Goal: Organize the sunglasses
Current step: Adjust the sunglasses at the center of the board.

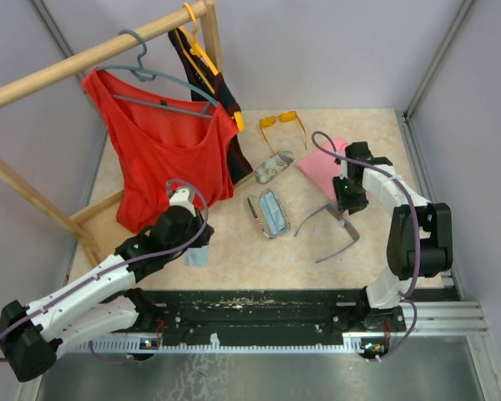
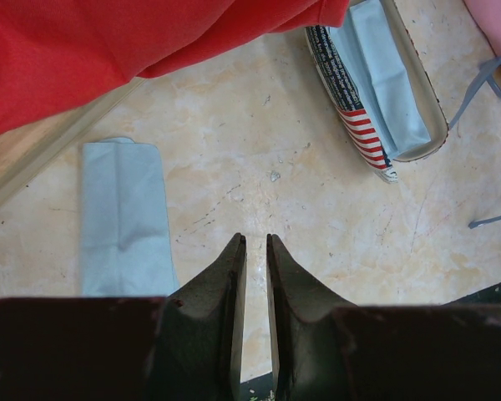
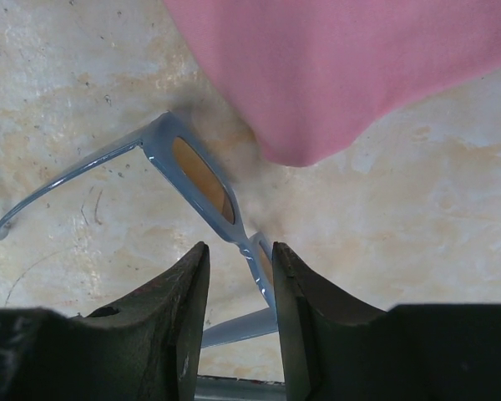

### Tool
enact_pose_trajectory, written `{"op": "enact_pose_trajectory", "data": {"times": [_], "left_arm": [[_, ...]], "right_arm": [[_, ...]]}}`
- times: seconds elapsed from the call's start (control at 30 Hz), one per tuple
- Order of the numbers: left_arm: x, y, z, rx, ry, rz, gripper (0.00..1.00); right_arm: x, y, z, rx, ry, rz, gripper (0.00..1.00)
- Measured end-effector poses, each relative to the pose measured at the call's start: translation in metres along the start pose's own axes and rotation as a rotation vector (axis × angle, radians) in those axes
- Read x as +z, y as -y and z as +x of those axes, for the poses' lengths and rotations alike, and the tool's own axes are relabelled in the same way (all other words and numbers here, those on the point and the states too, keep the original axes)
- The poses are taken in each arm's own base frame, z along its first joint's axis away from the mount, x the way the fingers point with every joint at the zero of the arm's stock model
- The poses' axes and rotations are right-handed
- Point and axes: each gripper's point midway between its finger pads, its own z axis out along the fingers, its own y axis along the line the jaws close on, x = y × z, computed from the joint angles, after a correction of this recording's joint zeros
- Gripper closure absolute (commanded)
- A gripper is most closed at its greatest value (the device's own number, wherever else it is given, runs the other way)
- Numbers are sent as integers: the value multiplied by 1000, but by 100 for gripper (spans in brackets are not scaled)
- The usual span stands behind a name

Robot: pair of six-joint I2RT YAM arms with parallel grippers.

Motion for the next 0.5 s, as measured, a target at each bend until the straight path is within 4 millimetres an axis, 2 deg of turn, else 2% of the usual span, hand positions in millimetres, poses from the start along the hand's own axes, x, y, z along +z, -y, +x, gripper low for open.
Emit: {"op": "enact_pose_trajectory", "data": {"times": [0.2, 0.33, 0.5], "left_arm": [[0, 0, 0, 0, 0, 0, 78], [0, 0, 0, 0, 0, 0, 78], [0, 0, 0, 0, 0, 0, 78]], "right_arm": [[11, 1, 6, 1, -43, 2, 64], [21, 1, 12, 1, -84, 0, 69], [21, 0, 12, 1, -86, 0, 78]]}}
